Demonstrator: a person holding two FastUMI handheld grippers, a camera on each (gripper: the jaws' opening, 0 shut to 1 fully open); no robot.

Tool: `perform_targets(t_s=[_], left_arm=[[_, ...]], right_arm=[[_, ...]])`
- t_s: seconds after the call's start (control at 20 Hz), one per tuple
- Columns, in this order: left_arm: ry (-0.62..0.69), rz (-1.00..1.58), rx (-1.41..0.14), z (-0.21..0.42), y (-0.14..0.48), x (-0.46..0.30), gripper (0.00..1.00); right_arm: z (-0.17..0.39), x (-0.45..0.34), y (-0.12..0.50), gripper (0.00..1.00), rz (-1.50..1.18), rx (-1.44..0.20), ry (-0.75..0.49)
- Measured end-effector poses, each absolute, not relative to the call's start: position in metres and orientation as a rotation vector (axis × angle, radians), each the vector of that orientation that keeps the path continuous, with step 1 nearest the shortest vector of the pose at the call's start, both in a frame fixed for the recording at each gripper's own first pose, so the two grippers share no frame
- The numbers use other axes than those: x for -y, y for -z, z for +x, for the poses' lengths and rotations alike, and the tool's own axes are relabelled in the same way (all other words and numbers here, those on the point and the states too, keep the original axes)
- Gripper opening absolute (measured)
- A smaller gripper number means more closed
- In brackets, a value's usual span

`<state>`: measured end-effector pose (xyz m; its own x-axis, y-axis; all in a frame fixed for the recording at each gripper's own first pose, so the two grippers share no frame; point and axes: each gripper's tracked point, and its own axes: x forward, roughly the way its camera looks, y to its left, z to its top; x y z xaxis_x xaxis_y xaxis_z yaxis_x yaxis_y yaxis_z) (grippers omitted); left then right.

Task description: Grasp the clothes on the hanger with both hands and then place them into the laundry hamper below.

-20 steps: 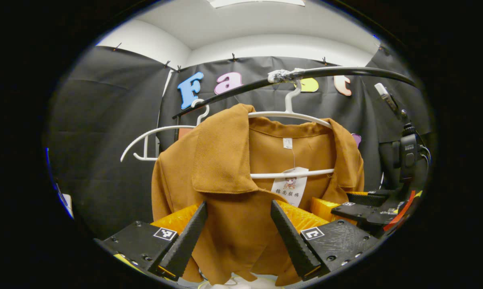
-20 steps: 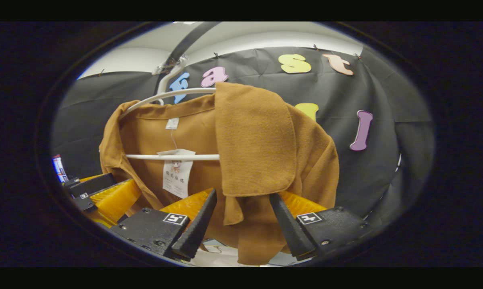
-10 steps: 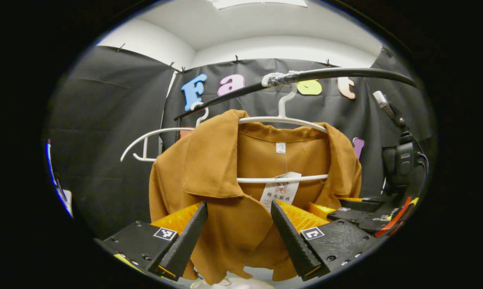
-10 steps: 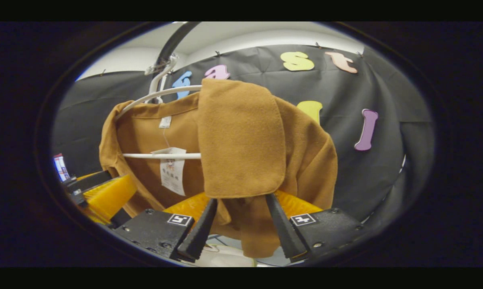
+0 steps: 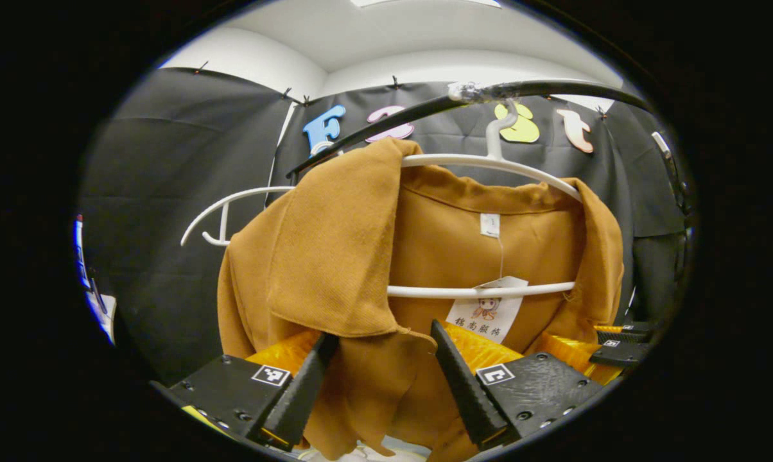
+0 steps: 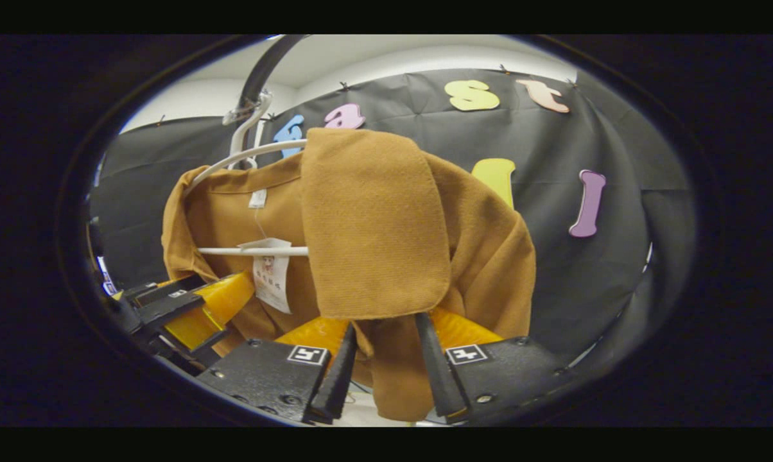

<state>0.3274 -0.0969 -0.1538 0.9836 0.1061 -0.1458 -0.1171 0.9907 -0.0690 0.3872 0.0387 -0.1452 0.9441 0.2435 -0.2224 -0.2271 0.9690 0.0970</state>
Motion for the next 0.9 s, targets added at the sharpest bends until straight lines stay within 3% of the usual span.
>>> perform_targets(t_s=[0.05,0.2,0.35,0.4,0.45,0.55,0.65,0.7,0.8,0.85,0.9], left_arm=[[-0.111,-0.067,-0.143,0.327,0.154,0.095,0.8],[-0.132,-0.039,-0.15,0.327,0.155,0.077,0.71],[-0.131,-0.043,-0.183,0.328,0.163,0.063,0.45],[-0.157,-0.031,-0.193,0.326,0.164,0.053,0.36],[-0.17,-0.021,-0.204,0.322,0.162,0.047,0.14],[-0.139,-0.02,-0.207,0.319,0.164,0.045,0.07],[-0.144,0.002,-0.216,0.319,0.165,0.036,0.08],[-0.136,0.002,-0.21,0.314,0.164,0.036,0.02],[-0.129,-0.014,-0.212,0.311,0.163,0.035,0.07],[-0.111,-0.021,-0.212,0.311,0.162,0.036,0.0],[-0.1,-0.022,-0.212,0.309,0.162,0.036,0.04]], right_arm=[[0.388,-0.038,0.145,0.49,0.064,-0.234,-0.241],[0.391,-0.033,0.145,0.36,0.073,-0.233,-0.248],[0.388,-0.029,0.145,0.15,0.077,-0.229,-0.256],[0.387,-0.029,0.144,0.13,0.079,-0.23,-0.264],[0.385,-0.029,0.145,0.1,0.078,-0.232,-0.273],[0.384,-0.028,0.144,0.06,0.078,-0.231,-0.291],[0.386,-0.026,0.145,0.05,0.079,-0.228,-0.316],[0.385,-0.027,0.146,0.05,0.083,-0.234,-0.329],[0.388,-0.027,0.148,0.04,0.098,-0.239,-0.362],[0.388,-0.029,0.148,0.04,0.104,-0.24,-0.39],[0.389,-0.031,0.149,0.04,0.119,-0.248,-0.421]])
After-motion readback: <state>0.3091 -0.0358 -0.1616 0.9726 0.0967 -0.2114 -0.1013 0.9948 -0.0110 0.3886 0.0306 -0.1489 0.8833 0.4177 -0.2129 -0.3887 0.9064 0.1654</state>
